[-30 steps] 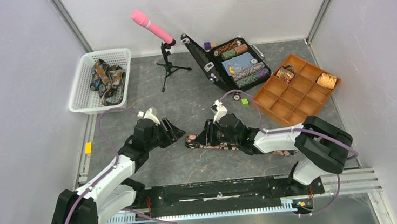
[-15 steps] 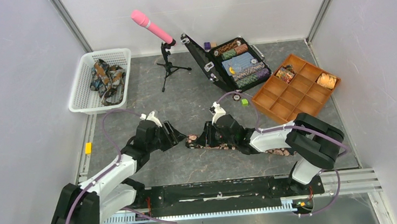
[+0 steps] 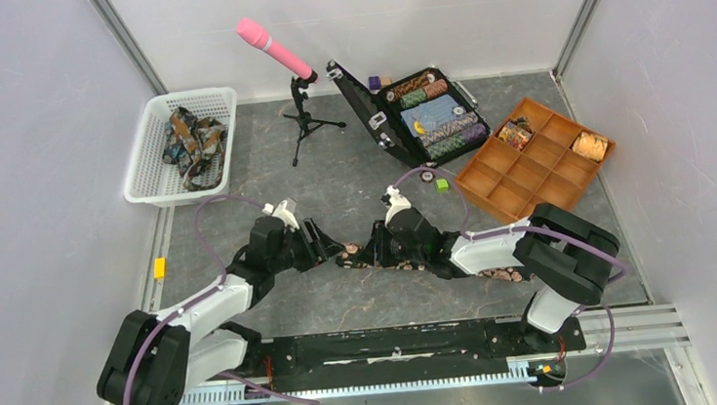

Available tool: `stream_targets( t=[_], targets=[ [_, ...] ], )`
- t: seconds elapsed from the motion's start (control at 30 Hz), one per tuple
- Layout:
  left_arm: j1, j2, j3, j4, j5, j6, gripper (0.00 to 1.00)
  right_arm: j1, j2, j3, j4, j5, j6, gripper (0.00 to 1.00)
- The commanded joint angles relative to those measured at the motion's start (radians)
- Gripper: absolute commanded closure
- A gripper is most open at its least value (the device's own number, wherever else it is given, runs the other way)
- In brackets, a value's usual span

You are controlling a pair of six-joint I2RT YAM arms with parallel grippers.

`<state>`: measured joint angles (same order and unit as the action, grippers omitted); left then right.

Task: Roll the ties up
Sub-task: Roll the tie at the center of the board.

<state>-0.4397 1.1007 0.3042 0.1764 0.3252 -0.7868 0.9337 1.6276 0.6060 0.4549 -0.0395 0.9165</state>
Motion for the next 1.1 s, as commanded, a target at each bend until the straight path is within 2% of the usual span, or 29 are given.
stream_targets(
  t=[0.0,0.8,1.07],
  targets=[
    [0.004,0.050,-0.009,0.119,0.036,0.032,0.31,-0.009,0.010,0.011,0.002,0.029,0.011,0.74],
    [0.003,0.205,0.000,0.254,0.083,0.048,0.30,-0.020,0.020,-0.008,-0.011,0.033,0.018,0.75],
    [0.004,0.257,0.001,0.300,0.102,0.045,0.33,-0.022,0.017,-0.010,-0.017,0.030,0.018,0.75]
  ],
)
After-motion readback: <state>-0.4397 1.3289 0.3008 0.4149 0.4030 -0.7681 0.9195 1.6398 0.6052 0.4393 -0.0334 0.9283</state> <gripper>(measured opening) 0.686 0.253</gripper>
